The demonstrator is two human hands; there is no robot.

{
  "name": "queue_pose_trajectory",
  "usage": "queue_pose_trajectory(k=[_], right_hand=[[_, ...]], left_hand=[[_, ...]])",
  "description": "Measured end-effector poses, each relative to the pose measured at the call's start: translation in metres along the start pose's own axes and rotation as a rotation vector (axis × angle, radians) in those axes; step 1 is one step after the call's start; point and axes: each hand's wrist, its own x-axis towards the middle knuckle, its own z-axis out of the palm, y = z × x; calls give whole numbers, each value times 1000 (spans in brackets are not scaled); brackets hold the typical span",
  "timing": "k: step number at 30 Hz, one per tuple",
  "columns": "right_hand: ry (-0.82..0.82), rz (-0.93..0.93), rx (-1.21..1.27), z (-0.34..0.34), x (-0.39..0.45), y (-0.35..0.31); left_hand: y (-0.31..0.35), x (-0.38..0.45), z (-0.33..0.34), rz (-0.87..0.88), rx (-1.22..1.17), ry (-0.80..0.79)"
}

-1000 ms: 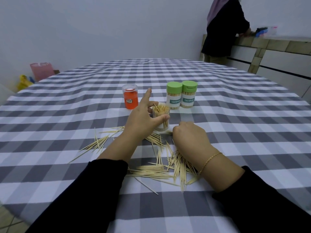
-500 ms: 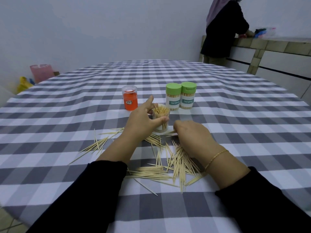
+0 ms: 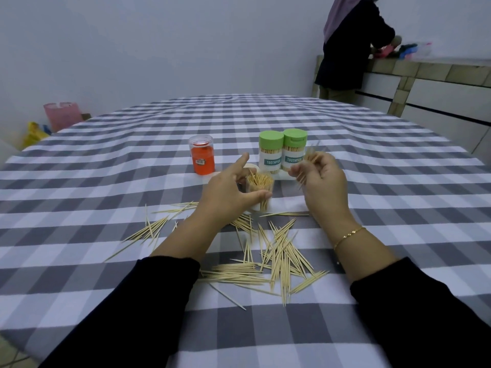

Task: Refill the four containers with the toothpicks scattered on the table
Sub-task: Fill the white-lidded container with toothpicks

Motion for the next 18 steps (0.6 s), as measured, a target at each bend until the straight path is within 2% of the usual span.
queue_pose_trajectory(k=[4, 9, 12, 18], right_hand=[[133, 9, 259, 4, 0, -5], [36, -22, 423, 16, -5, -11], [-82, -47, 378, 22, -9, -11], [-284, 21, 122, 22, -10, -5]], left_hand=[[4, -3, 2, 14, -39, -47], [3, -3, 5, 37, -37, -77], [5, -3, 5, 50, -27, -80], [5, -3, 6, 59, -31, -67]])
